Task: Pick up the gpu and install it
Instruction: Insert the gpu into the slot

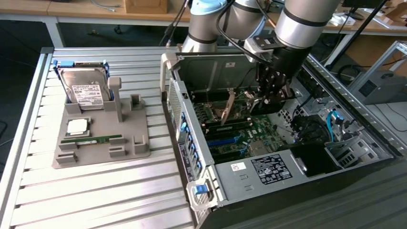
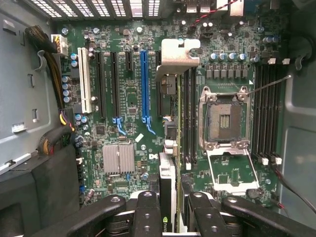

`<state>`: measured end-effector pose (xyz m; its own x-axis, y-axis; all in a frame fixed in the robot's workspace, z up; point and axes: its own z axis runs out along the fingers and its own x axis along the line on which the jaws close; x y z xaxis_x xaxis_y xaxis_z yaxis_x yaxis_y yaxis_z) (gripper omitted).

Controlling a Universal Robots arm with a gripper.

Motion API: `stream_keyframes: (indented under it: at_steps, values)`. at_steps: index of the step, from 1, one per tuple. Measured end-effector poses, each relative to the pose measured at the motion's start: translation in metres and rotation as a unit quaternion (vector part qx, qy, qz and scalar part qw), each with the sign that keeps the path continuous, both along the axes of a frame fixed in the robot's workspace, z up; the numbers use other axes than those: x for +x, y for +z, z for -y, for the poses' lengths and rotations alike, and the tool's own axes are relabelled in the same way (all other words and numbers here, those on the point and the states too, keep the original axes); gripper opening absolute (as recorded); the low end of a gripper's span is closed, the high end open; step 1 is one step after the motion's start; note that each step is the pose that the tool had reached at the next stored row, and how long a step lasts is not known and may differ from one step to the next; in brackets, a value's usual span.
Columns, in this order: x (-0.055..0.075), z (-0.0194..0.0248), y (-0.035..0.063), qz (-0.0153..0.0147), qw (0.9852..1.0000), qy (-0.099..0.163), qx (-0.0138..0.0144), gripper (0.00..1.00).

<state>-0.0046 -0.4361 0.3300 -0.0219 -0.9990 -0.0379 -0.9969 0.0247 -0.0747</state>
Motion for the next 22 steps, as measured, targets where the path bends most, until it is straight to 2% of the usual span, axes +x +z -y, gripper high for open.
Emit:
stream_keyframes:
  at_steps: [22]
  values:
    - [-0.0028, 0.0019, -0.0064, 0.0, 1.0, 0.0, 0.0, 0.27]
